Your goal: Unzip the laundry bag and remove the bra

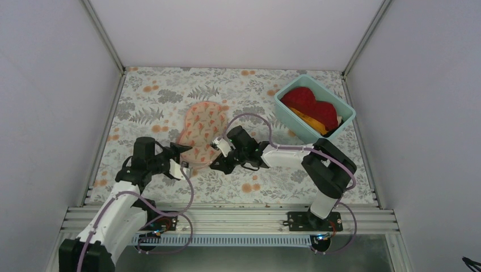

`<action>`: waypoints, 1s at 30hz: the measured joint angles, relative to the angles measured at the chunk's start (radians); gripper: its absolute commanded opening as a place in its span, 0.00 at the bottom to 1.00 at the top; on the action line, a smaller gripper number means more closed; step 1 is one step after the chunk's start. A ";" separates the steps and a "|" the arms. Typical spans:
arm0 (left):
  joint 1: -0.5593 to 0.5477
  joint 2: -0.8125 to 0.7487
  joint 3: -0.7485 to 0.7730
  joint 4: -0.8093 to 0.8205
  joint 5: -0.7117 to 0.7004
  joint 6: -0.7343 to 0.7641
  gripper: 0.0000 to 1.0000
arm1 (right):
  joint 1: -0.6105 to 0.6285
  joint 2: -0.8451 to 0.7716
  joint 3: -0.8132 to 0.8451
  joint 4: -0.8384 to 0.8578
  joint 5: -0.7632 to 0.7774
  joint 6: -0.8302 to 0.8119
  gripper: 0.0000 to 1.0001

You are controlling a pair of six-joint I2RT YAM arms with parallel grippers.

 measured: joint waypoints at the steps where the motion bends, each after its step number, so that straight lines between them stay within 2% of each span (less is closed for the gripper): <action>1: -0.016 -0.022 0.004 -0.013 0.017 -0.016 0.79 | 0.001 0.005 0.006 0.000 -0.002 0.000 0.04; 4: -0.140 -0.048 0.004 0.011 0.002 -0.116 0.78 | 0.006 0.006 0.018 0.006 -0.012 0.000 0.04; 7: -0.286 0.005 -0.003 0.079 -0.048 -0.240 0.78 | 0.006 0.006 0.021 0.012 -0.019 -0.001 0.04; 9: -0.328 0.055 -0.017 0.134 -0.085 -0.313 0.71 | 0.006 0.006 0.021 0.012 -0.021 -0.001 0.04; 12: -0.346 0.087 -0.040 0.200 -0.135 -0.382 0.53 | 0.006 0.006 0.021 0.012 -0.021 0.000 0.04; 18: -0.351 0.105 -0.057 0.295 -0.214 -0.451 0.33 | 0.007 0.006 0.021 0.011 -0.021 -0.005 0.04; 21: -0.351 0.105 -0.065 0.321 -0.224 -0.459 0.31 | 0.007 0.005 0.021 0.006 -0.021 -0.009 0.04; 28: -0.353 0.109 -0.090 0.342 -0.222 -0.457 0.33 | 0.010 -0.013 0.021 -0.005 -0.023 -0.023 0.04; 30: -0.354 0.113 -0.090 0.347 -0.222 -0.458 0.23 | 0.012 -0.014 0.021 -0.007 -0.028 -0.028 0.04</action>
